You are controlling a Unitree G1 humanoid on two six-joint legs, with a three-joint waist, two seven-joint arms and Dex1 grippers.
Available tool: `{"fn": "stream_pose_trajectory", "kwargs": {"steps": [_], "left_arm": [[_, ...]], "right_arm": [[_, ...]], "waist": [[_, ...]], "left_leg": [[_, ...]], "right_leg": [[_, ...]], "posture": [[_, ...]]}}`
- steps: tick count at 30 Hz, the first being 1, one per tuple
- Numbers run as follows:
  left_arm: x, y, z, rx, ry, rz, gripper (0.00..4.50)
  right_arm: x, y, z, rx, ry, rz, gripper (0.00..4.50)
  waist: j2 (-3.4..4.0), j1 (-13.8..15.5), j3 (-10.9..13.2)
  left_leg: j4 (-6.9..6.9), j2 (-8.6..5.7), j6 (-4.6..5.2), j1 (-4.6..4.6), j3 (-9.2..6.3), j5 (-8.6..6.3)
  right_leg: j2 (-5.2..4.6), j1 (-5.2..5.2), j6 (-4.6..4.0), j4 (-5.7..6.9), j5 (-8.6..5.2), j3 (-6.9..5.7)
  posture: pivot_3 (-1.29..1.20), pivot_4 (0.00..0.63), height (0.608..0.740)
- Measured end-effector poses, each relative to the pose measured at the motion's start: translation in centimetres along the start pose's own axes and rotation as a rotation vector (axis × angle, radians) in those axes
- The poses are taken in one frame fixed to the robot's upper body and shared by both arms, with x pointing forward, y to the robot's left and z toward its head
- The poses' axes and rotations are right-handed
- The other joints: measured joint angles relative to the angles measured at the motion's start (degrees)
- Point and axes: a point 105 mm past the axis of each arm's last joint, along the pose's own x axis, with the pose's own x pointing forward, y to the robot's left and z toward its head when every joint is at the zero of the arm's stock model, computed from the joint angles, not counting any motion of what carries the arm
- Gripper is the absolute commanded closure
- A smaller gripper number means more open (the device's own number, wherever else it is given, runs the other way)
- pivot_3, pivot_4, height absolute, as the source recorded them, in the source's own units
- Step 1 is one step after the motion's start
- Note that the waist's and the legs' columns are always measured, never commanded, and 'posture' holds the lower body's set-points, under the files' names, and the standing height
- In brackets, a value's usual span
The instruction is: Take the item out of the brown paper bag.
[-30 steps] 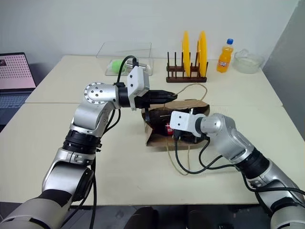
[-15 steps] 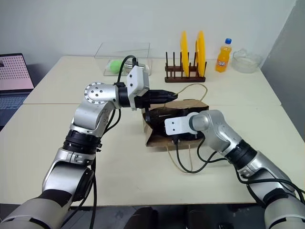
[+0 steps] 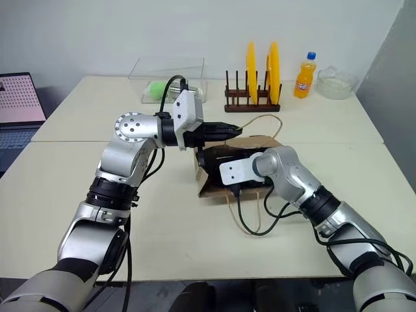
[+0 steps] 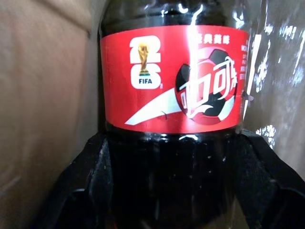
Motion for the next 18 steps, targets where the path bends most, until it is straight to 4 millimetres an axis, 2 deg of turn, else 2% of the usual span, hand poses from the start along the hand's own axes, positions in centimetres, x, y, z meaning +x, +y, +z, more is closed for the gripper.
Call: {"fn": "stream_pose_trajectory", "kwargs": {"steps": [8, 13, 18], "left_arm": [[-0.4, 1.1, -1.8, 0.029, 0.072, 0.066, 4.5], [-0.6, 2.3, -1.4, 0.076, 0.092, 0.108, 4.5], [-0.5, 2.2, -3.1, 0.045, 0.149, 0.12, 4.5]], "right_arm": [[-4.2, -2.1, 2.5, -0.033, -0.14, -0.09, 1.53], [-6.7, -1.0, 3.1, 0.075, -0.327, -0.068, 1.53], [-10.8, -2.3, 3.9, 0.083, -0.508, -0.221, 1.53]], "waist": [[0.0, 0.1, 0.0], [0.0, 0.3, 0.0], [-0.01, 0.2, 0.0]], "left_leg": [[0.06, -0.02, 0.01, -0.16, -0.06, -0.01], [0.07, -0.05, 0.05, -0.17, -0.06, -0.03], [0.08, -0.05, 0.07, -0.17, -0.07, -0.04]], "right_leg": [[-0.02, -0.26, 0.0, 0.34, 0.0, -0.04], [-0.04, -0.23, 0.0, 0.31, 0.0, -0.03], [-0.04, -0.23, 0.0, 0.35, 0.0, -0.04]], "posture": [[0.0, 0.15, 0.74], [0.0, 0.15, 0.74], [0.0, 0.15, 0.74]]}}
